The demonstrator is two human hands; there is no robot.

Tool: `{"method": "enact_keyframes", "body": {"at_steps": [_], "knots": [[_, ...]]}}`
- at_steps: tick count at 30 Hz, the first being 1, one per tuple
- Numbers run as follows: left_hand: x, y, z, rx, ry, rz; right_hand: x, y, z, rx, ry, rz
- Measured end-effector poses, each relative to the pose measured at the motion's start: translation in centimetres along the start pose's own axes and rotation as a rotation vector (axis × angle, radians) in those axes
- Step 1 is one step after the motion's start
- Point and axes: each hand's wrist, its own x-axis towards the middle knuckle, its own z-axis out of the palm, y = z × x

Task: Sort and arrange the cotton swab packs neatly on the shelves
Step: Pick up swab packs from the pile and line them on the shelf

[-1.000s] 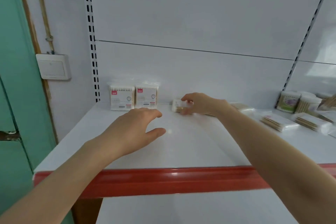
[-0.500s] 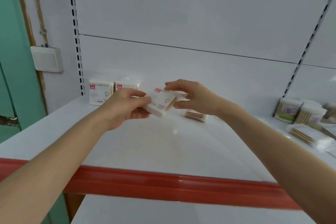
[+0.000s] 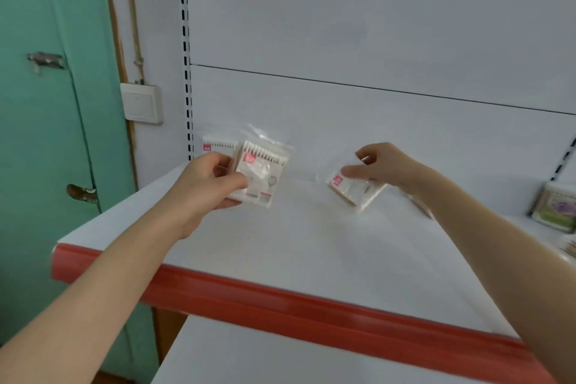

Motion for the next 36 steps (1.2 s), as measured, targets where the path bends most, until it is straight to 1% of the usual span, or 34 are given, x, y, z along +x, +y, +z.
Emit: {"method": "enact_keyframes", "body": {"at_steps": [2,3,5,10,16,23,27,30,32,36], "knots": [[-0.1,-0.1,-1.9,-0.049,0.053,0.011,-0.4,-1.7,0.8,0.263,-0.014,-0.004],[0.0,-0.2,-3.0,-0.074,0.079,0.01,-0.6,-2.6,1.3,0.345,-0.031,0.008],[0.2,-0.4,-5.4,-0.119,0.113,0.0,-0.8,-4.3,2.7,0.427,-0.054,0.034],[1.6,-1.4,-10.5,-0.145,0.11,-0.023,-0.4,-7.8,7.3,0.499,-0.033,0.064],[3.5,-2.8,-14.7,-0.161,0.033,-0.047,0.5,-10.0,11.5,0.455,0.056,0.062],[4.8,-4.3,-17.2,-0.195,-0.058,-0.072,2.5,-12.6,16.0,0.345,0.145,0.017],[5.4,-5.1,-17.6,-0.206,-0.107,-0.103,4.5,-13.4,17.9,-0.016,0.286,0.001],[5.5,-5.5,-17.6,-0.204,-0.132,-0.113,4.8,-13.8,18.1,-0.249,0.327,0.019],[5.6,-5.6,-17.5,-0.218,-0.145,-0.12,4.7,-13.8,18.2,-0.34,0.339,0.03],[5.6,-5.2,-17.1,-0.227,-0.189,-0.122,4.5,-13.8,17.9,-0.423,0.334,0.055]]}}
